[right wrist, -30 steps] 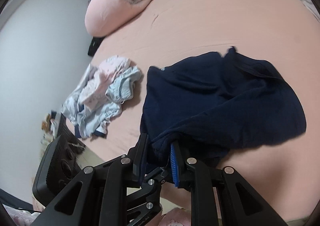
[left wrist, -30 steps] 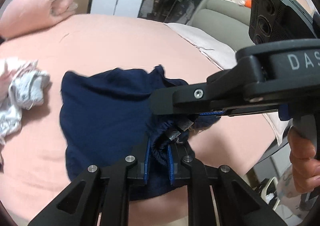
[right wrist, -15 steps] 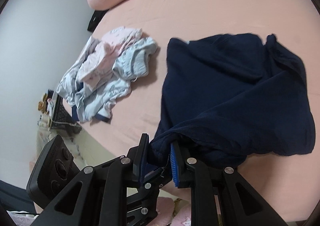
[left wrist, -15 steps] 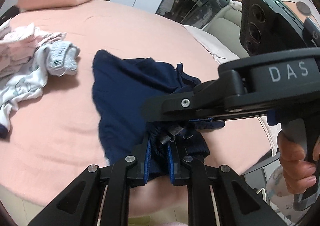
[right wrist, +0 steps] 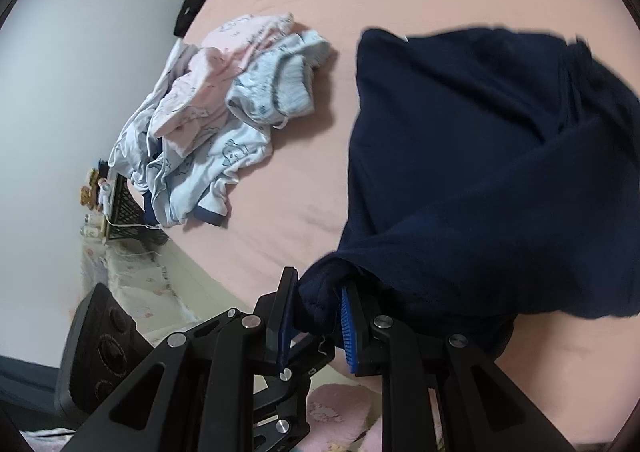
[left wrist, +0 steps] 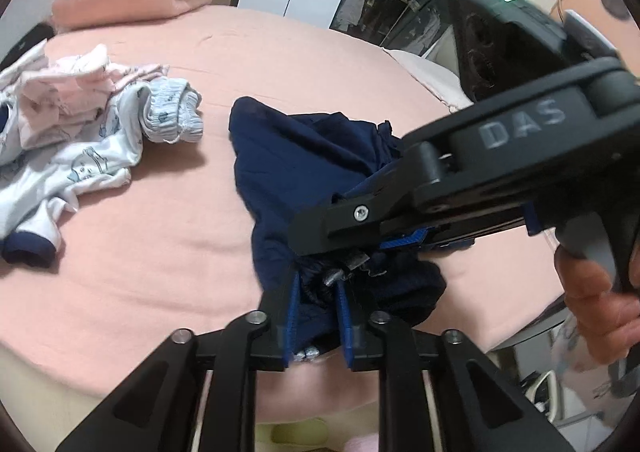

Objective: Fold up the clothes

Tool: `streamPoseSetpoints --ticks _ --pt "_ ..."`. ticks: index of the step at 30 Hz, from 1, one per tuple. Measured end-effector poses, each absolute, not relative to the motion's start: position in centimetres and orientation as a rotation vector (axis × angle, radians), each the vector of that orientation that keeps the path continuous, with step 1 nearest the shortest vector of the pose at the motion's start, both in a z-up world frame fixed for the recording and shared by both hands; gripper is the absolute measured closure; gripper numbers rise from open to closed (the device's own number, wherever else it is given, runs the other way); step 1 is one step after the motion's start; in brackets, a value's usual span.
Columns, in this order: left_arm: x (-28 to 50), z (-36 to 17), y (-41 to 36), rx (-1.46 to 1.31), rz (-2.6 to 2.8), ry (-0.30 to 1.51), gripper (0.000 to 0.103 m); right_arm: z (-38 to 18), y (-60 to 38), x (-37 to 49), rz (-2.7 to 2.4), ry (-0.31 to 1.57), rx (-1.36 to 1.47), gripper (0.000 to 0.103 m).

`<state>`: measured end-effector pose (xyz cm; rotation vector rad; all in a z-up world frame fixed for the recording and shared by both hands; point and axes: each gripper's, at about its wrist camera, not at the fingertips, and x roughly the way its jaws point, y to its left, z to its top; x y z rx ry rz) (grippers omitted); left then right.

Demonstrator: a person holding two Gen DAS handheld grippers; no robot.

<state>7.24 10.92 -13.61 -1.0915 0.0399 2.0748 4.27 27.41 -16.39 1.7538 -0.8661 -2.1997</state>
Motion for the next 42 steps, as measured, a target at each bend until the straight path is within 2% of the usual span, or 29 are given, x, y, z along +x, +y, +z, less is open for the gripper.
streamPoseSetpoints --ticks 1,2,3,4,7,13,15,17,19,27,33,40,42 --pt "7.3 -13.5 10.9 -1.077 2.082 0.058 0.063 -16.7 27.5 4.3 -2.191 -0.880 1.765 0.084" --pt "7.4 -13.1 10.7 -1.060 2.085 0.072 0.052 -17.1 27.6 4.3 -2.182 -0.894 1.776 0.084" --pt "7.5 -12.8 10.5 -1.044 2.086 0.068 0.034 -17.5 27.7 4.3 -2.174 -0.907 1.787 0.084" --pt "7.5 -12.5 10.2 -1.031 2.087 0.062 0.029 -17.8 27.7 4.3 -2.165 -0.921 1.798 0.084" --pt "7.0 -11.9 9.5 -1.012 2.093 0.038 0.028 -18.4 28.0 4.4 -2.144 -0.960 1.808 0.084" --pt "7.0 -11.9 10.1 -0.998 2.097 0.105 0.024 -17.2 28.6 5.1 -2.132 -1.020 1.708 0.083" --pt "7.1 -11.5 10.3 -0.988 2.101 0.125 0.024 -16.7 28.8 5.3 -2.128 -1.039 1.674 0.074" --pt "7.2 -11.3 10.4 -0.981 2.105 0.145 0.024 -16.3 28.9 5.5 -2.123 -1.058 1.641 0.037" --pt "7.3 -11.2 10.5 -0.976 2.107 0.161 0.024 -15.9 29.1 5.8 -2.118 -1.077 1.607 0.027" --pt "6.3 -11.7 12.6 -0.993 2.100 0.307 0.024 -13.5 33.7 9.5 -2.202 -1.196 1.502 0.027" --pt "5.6 -12.9 15.2 -0.997 2.062 0.470 0.024 -16.2 37.8 13.6 -2.202 -1.448 1.491 0.026" --pt "4.6 -13.7 17.0 -1.041 2.041 0.539 0.024 -20.7 40.6 16.6 -2.153 -1.742 1.467 0.026" --pt "4.1 -13.8 16.7 -1.081 2.051 0.505 0.025 -21.3 40.6 16.3 -2.132 -1.778 1.425 0.026"
